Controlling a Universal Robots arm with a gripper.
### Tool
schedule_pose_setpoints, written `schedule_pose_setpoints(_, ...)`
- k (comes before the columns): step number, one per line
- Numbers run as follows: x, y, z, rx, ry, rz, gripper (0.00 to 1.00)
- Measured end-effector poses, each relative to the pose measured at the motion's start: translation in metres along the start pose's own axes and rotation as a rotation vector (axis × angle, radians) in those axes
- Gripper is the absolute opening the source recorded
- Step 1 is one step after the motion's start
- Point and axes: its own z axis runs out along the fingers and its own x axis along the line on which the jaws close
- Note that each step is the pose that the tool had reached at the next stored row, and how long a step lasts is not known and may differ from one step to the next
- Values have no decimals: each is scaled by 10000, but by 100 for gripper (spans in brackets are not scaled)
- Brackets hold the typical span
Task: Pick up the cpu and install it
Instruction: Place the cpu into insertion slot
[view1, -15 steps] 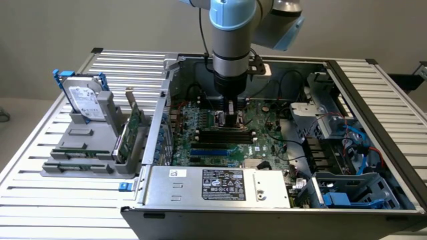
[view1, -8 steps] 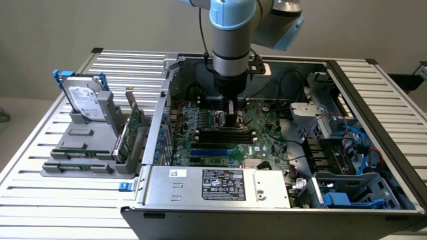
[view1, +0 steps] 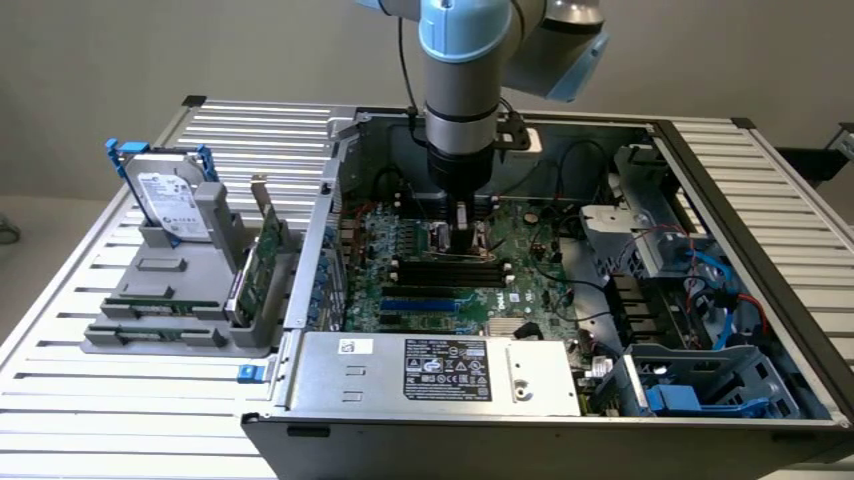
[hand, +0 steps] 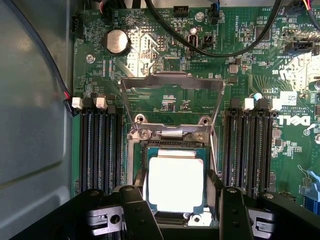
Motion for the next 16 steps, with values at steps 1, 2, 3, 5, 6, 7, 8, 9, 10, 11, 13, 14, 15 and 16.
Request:
schedule_pose_setpoints(1, 1, -1, 8, 0, 0, 3, 55)
schedule_pose_setpoints(2, 3, -1, 16, -1, 0, 7, 55)
schedule_pose_setpoints(3, 5, -2, 28, -1, 0, 13, 55)
schedule_pose_setpoints(5, 10, -3, 36, 0, -4, 31, 55)
schedule_pose_setpoints(6, 13, -4, 40, -2, -3, 42, 55)
schedule_pose_setpoints(7, 17, -4, 43, -2, -4, 50, 55)
schedule_pose_setpoints(8, 21, -4, 46, -3, -5, 59, 55)
schedule_pose_setpoints(9, 25, -4, 48, -3, -6, 67, 55)
schedule_pose_setpoints(10, 28, -4, 50, -3, -7, 75, 55)
schedule_pose_setpoints(11, 31, -4, 53, -3, -7, 81, 55)
schedule_pose_setpoints(13, 32, -4, 57, 2, -11, 91, 55)
schedule_pose_setpoints(14, 32, -5, 60, 5, -12, 98, 55)
schedule_pose_setpoints(15, 32, -5, 64, 10, -15, 106, 55)
schedule_pose_setpoints(16, 32, -6, 68, 16, -16, 120, 55)
